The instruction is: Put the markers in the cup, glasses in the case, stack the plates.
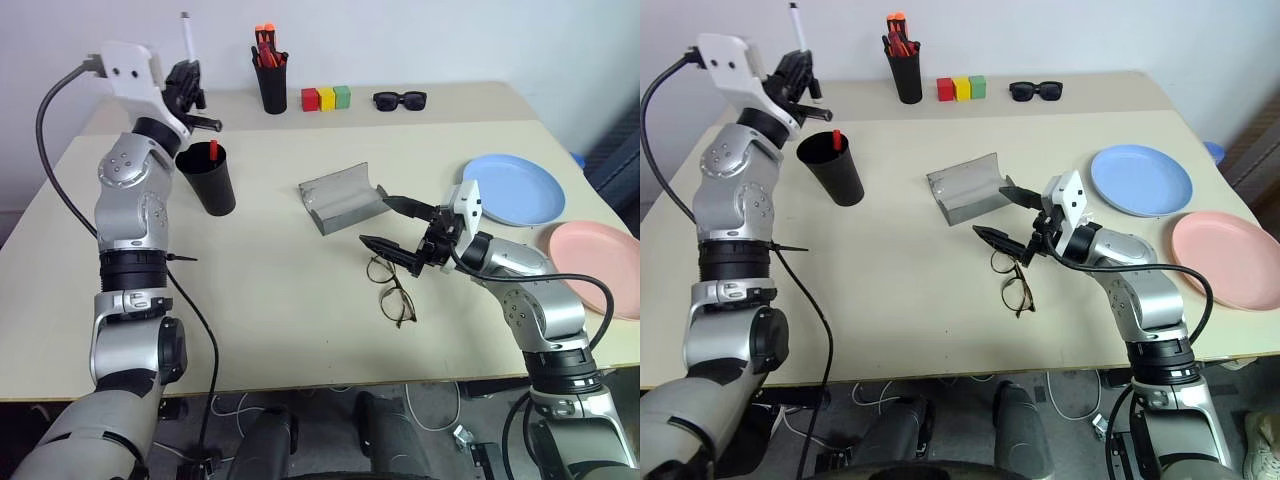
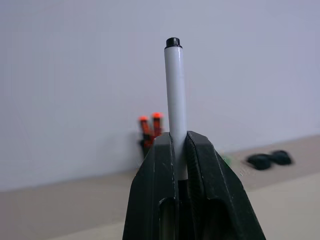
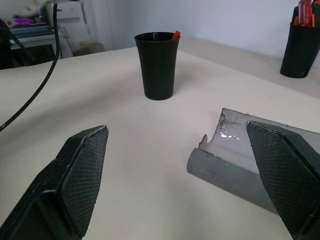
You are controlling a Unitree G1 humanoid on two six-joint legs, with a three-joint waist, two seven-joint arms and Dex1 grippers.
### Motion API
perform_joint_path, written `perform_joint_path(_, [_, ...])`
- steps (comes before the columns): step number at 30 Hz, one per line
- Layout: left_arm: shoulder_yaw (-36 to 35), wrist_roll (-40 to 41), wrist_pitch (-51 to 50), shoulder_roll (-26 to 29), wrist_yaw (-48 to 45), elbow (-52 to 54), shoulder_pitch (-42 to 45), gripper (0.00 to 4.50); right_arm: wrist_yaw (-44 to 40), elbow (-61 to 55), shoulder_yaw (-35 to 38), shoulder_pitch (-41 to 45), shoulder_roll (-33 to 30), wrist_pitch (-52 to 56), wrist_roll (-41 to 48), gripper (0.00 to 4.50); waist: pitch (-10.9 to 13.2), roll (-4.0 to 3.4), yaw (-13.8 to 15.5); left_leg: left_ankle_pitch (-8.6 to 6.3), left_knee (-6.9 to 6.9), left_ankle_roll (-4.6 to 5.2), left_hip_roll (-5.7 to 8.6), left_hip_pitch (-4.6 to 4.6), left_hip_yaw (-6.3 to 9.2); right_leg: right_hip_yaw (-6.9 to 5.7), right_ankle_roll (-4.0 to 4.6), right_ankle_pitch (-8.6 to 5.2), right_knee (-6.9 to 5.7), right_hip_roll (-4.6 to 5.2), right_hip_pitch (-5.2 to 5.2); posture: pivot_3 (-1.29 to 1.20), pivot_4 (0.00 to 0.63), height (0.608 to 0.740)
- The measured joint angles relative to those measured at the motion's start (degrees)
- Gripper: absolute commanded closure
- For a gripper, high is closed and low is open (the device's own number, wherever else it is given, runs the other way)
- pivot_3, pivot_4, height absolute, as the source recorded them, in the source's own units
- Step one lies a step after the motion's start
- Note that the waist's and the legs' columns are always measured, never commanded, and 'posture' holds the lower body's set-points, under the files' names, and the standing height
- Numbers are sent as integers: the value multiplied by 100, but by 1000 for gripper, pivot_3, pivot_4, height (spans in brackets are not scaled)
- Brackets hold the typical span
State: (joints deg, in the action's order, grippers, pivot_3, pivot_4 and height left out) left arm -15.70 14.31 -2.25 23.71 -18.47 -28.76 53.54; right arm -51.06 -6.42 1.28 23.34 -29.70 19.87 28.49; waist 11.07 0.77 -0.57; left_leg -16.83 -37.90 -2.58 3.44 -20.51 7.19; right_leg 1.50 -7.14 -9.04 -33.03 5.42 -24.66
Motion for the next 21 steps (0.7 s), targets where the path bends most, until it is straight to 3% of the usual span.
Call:
perform_joint_path(6, [-184,119,872,-141,-245,-760,-156,4453,0,-1,0,2,-10,40,1,0,1,1,-8,-1,0,1,0,0,0,0,0,0,-1,0,0,0,150,740])
perform_joint_path(19, [-270,206,1047,-195,-172,-937,-648,4453,-54,-19,3,0,-70,98,-6,0,1,1,-15,-1,0,3,0,2,1,0,0,1,-5,0,-1,0,150,740])
perform_joint_path(21, [-312,232,1048,-195,-211,-939,-692,3684,-51,-19,3,1,-71,98,-7,0,1,1,-15,-1,0,3,0,2,1,0,0,1,-5,0,-1,0,150,740])
